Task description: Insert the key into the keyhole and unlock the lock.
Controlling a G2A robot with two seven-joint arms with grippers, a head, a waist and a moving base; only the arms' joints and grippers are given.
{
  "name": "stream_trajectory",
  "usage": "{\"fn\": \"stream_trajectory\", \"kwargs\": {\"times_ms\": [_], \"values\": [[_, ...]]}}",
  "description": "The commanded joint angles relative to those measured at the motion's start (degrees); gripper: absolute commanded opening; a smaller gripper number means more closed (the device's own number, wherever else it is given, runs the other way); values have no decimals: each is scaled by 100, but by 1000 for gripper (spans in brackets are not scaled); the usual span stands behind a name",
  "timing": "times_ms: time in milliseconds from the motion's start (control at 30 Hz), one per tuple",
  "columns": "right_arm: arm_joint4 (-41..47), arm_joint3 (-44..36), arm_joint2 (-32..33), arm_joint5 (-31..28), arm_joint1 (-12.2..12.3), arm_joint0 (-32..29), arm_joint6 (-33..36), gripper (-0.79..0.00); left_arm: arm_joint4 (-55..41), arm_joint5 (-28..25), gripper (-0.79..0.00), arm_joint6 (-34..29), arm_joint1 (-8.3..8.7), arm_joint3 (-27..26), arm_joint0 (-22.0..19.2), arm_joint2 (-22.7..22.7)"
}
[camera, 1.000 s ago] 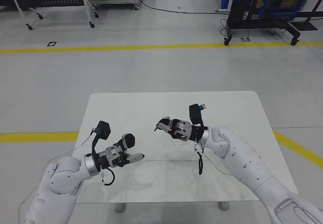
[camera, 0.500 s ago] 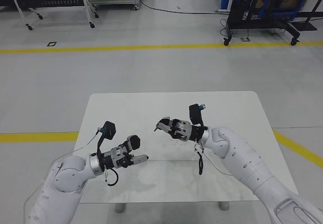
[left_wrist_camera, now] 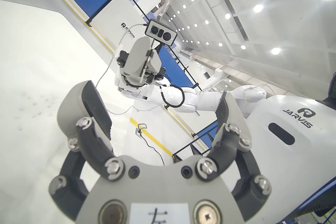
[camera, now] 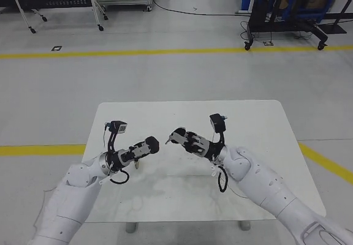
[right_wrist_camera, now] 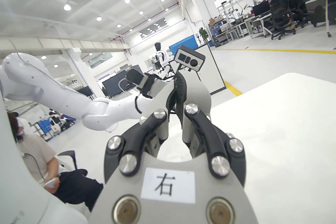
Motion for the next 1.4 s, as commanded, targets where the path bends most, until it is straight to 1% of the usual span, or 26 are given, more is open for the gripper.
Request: {"fn": "stream_trajectory", "kwargs": {"times_ms": [0,67,233,367,600,700,800,900,933,967,1000,1367], "values": [[550,87,-95,0,3,89,439,-785,64,-27,-151,25,-28,129,-148,148],[949,156,-165,0,-7,180,760,-785,175,-73,-259,72,-42,187,-229,241],[1506,401,-233,0,-70,365,1239,-785,296,-175,-394,173,-44,251,-309,374],[1650,581,-266,0,-141,467,1434,-785,319,-215,-428,213,-27,305,-347,428],[1807,811,-286,0,-260,550,1623,-785,335,-241,-440,239,-7,378,-423,536],[1831,887,-285,0,-308,574,1674,-785,354,-270,-480,268,-3,417,-458,588],[1853,931,-264,0,-347,579,1720,-785,339,-279,-585,277,1,467,-495,622],[1857,946,-223,0,-372,568,1770,-785,281,-292,-668,290,3,536,-524,640],[1858,946,-205,0,-378,560,1788,-785,248,-294,-705,292,3,574,-533,643],[1857,947,-187,0,-384,552,1805,-785,216,-287,-767,303,1,615,-544,641],[1856,947,-169,0,-389,543,1823,-785,189,-278,-785,323,-3,643,-555,641],[1726,897,15,0,-429,441,2007,-785,113,-302,-785,342,-17,726,-594,656]]}}
